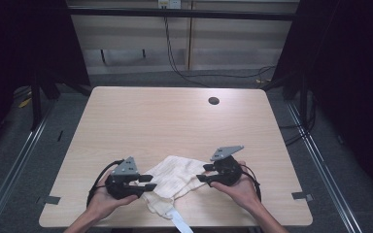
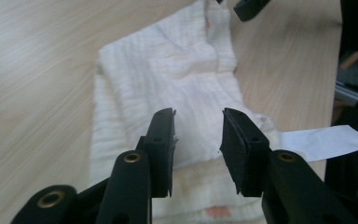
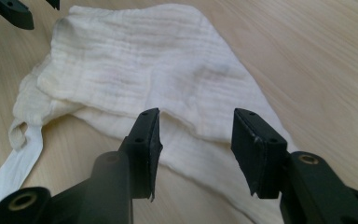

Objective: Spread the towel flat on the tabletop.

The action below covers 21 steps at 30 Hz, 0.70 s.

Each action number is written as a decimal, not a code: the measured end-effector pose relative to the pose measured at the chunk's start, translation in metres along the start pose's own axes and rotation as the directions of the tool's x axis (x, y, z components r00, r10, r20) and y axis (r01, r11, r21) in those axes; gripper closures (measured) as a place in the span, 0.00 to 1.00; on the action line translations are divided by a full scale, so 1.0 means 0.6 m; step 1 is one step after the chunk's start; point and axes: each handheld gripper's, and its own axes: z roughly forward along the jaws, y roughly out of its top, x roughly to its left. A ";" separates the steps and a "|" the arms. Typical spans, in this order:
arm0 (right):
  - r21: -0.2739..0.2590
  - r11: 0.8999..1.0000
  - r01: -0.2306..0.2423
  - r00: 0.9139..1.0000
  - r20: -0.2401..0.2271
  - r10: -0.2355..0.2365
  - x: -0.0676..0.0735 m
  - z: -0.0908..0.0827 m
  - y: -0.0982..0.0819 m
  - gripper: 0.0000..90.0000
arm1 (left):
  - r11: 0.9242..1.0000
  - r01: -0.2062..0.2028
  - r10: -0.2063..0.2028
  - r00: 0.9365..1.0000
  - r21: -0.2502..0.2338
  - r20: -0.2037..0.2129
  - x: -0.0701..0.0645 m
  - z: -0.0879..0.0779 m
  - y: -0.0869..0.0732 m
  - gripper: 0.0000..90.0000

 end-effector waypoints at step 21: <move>-0.030 0.998 -0.053 0.998 0.029 0.054 -0.026 -0.017 -0.049 0.55 | 0.987 -0.136 0.127 0.986 0.082 0.108 -0.042 0.068 0.008 0.73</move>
